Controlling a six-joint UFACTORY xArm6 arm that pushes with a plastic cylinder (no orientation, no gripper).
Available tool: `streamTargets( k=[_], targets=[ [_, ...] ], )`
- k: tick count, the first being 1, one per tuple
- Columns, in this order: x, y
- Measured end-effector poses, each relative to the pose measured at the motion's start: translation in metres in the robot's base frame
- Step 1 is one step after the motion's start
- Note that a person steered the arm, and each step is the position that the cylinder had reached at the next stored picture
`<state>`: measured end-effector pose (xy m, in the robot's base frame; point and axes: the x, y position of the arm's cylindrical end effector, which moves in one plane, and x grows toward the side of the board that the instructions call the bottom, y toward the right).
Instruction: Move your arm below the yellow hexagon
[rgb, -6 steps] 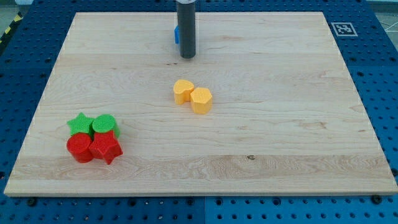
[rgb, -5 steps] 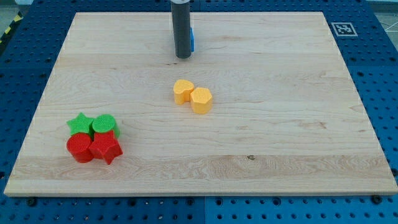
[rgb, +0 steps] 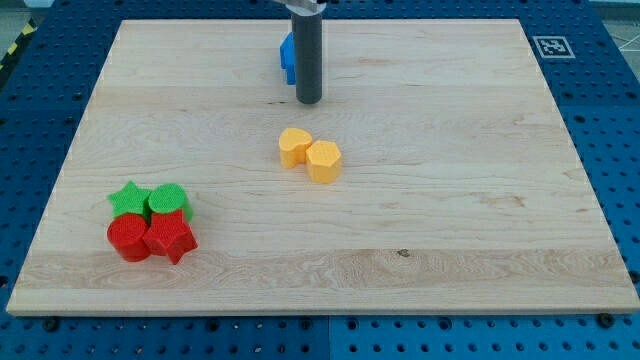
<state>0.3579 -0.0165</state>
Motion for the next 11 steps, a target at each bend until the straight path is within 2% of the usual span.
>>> streamTargets(
  k=[3,6,8,9,11],
  targets=[
    [0.009,0.041],
    [0.081,0.084],
    [0.143,0.082],
    [0.151,0.058],
    [0.14,0.034]
  ],
)
